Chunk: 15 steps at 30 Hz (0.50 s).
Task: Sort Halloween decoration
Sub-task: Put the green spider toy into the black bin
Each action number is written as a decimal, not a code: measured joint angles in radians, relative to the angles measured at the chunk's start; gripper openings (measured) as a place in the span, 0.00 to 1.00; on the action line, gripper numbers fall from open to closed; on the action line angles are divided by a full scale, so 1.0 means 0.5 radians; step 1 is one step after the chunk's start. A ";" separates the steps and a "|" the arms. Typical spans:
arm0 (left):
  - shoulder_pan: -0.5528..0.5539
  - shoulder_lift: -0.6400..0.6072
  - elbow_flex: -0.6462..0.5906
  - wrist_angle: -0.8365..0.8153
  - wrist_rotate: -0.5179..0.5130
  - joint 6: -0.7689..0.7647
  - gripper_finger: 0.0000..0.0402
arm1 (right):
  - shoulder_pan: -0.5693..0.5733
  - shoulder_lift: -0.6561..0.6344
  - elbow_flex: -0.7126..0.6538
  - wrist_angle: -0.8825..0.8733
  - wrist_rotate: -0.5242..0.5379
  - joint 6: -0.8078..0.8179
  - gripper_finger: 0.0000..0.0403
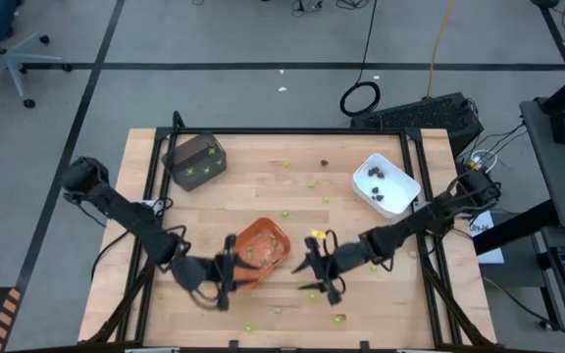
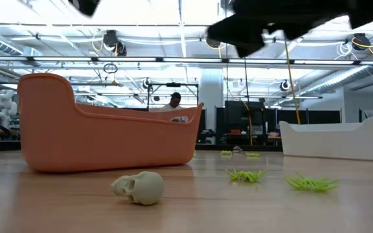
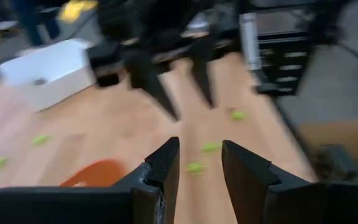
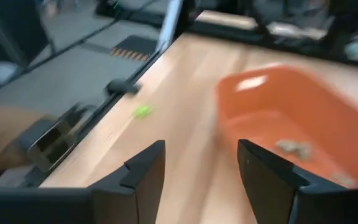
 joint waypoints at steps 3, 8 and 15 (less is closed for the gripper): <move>-0.089 0.131 0.147 -0.080 0.092 0.044 0.29 | 0.084 0.014 0.000 -0.050 0.001 0.066 0.45; -0.187 0.437 0.400 -0.072 0.258 0.114 0.29 | 0.210 0.028 -0.001 -0.062 0.008 0.171 0.45; -0.296 0.733 0.631 -0.121 0.051 0.096 0.29 | 0.385 0.029 -0.001 -0.305 0.281 0.475 0.45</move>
